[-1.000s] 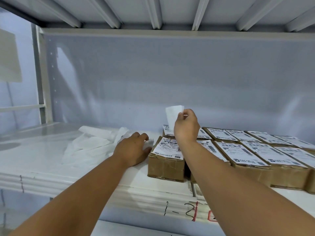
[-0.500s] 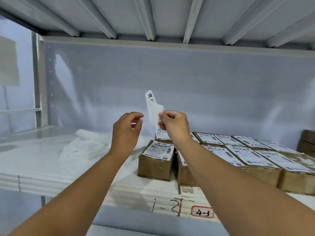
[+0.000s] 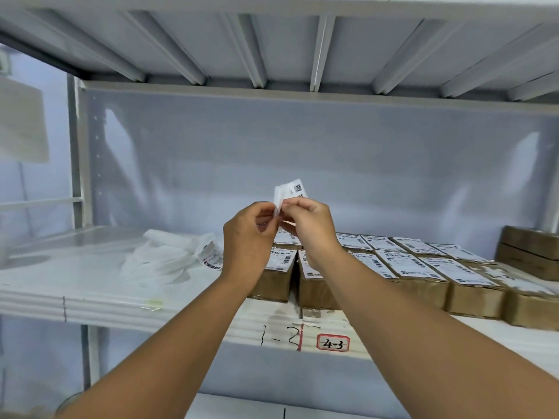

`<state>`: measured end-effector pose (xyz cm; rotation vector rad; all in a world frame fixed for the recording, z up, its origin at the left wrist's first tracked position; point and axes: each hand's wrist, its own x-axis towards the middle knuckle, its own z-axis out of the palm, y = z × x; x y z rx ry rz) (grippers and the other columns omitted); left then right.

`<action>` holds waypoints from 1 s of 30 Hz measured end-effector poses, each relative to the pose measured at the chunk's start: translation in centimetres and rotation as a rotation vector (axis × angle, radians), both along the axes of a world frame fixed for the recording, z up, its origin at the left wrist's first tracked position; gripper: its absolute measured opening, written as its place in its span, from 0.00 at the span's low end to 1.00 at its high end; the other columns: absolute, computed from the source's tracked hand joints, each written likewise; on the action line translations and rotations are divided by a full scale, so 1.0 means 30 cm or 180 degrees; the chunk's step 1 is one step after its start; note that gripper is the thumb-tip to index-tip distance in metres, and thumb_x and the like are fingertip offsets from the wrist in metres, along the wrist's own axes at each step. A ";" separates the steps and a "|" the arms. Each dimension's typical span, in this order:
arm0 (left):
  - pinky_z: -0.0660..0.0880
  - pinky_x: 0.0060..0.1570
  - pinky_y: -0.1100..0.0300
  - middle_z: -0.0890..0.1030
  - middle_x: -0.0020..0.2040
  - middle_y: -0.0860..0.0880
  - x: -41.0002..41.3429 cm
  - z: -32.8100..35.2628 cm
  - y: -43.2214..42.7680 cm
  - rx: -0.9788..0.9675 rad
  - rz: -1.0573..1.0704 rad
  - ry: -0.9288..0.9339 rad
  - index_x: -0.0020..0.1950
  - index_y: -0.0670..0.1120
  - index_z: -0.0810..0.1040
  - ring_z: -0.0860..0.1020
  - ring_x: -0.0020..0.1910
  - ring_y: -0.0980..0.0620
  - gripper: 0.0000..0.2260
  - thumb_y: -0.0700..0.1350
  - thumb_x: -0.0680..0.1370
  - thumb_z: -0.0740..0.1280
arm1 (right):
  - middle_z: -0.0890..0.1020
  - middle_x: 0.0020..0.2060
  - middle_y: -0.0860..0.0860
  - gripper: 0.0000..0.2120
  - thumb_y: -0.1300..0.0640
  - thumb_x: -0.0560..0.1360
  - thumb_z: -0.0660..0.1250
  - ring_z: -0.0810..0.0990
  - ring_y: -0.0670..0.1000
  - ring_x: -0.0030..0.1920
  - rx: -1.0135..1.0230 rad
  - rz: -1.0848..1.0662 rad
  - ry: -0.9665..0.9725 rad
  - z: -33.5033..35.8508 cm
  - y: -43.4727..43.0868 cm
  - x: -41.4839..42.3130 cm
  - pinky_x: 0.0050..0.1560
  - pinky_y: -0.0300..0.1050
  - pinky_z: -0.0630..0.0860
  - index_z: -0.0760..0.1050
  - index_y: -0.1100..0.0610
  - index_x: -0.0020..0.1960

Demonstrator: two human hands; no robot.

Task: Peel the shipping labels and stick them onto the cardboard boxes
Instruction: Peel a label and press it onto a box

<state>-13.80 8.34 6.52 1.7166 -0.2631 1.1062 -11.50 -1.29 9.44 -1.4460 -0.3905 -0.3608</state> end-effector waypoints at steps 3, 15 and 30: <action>0.71 0.43 0.78 0.81 0.42 0.57 -0.024 -0.004 -0.020 -0.0176 -0.0013 0.0094 0.52 0.47 0.81 0.79 0.41 0.66 0.07 0.39 0.76 0.67 | 0.83 0.37 0.52 0.13 0.66 0.75 0.64 0.83 0.51 0.43 0.0013 -0.0015 -0.0024 -0.013 -0.017 -0.031 0.52 0.46 0.80 0.79 0.54 0.35; 0.69 0.37 0.78 0.80 0.38 0.58 -0.099 -0.019 -0.071 -0.0435 0.0108 0.0187 0.49 0.49 0.80 0.79 0.39 0.65 0.06 0.40 0.76 0.65 | 0.82 0.38 0.56 0.04 0.59 0.71 0.73 0.81 0.54 0.42 0.0019 0.0085 -0.0153 -0.026 -0.030 -0.083 0.56 0.57 0.79 0.80 0.55 0.38; 0.67 0.35 0.76 0.78 0.38 0.57 -0.137 -0.020 -0.029 -0.0468 0.0203 0.0236 0.51 0.53 0.73 0.77 0.39 0.58 0.08 0.40 0.77 0.64 | 0.84 0.44 0.62 0.07 0.56 0.75 0.69 0.84 0.60 0.47 -0.0093 0.0197 -0.0065 -0.036 0.029 -0.115 0.50 0.47 0.81 0.82 0.59 0.43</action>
